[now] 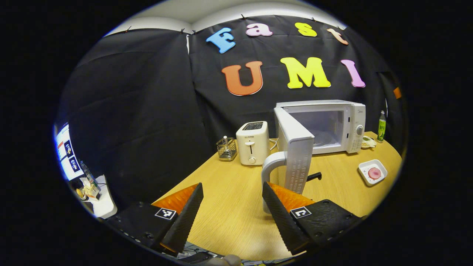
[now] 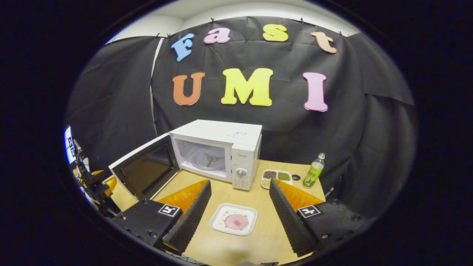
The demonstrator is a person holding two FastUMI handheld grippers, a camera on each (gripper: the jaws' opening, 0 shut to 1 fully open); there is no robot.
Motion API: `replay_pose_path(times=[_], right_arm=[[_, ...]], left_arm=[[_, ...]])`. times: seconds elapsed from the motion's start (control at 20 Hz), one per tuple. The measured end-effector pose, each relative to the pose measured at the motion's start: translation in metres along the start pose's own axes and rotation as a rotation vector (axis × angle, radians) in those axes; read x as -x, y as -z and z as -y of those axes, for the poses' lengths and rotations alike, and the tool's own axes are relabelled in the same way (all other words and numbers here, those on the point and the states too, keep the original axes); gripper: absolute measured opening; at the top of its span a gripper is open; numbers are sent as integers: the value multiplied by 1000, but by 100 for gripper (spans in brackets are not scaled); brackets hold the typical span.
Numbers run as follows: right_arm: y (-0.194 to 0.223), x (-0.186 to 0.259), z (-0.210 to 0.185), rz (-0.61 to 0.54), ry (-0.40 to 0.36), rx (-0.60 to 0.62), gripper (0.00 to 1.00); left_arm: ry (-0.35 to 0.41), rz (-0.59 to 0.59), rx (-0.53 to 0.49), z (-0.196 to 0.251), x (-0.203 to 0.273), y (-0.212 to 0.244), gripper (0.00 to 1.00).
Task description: Open the microwave oven with the left hand, put the food in, and close the microwave oven.
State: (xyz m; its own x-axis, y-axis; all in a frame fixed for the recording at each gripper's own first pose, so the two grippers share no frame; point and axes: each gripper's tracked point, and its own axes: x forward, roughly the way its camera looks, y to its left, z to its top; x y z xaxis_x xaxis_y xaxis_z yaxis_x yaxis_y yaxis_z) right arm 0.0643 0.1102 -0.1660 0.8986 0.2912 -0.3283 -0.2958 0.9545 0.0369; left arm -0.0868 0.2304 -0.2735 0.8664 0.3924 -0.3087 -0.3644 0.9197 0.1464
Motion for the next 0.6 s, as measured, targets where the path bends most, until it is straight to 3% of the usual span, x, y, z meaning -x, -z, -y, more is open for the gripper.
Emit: replay_pose_path(times=[0.15, 0.2, 0.3, 0.4, 0.5, 0.55, 0.6], right_arm=[[20, -20, 14, -47, 1, -32, 96], [30, -28, 18, -71, -4, -35, 100], [53, -44, 24, -138, -20, -46, 96], [78, -62, 27, -200, -31, -72, 100], [107, -81, 35, -277, -24, -91, 83], [123, -90, 38, -318, -27, -108, 88], [139, -99, 41, -361, -28, -124, 83]], left_arm=[[-8, 5, 3, -3, 13, -5, 96], [-3, 6, 9, 1, 17, -9, 96], [20, 25, 20, 13, 27, -25, 96], [47, 52, 23, 28, 36, -43, 96], [74, 82, 18, 44, 44, -62, 96], [89, 95, 14, 52, 49, -72, 96], [101, 114, 8, 60, 54, -82, 96]])
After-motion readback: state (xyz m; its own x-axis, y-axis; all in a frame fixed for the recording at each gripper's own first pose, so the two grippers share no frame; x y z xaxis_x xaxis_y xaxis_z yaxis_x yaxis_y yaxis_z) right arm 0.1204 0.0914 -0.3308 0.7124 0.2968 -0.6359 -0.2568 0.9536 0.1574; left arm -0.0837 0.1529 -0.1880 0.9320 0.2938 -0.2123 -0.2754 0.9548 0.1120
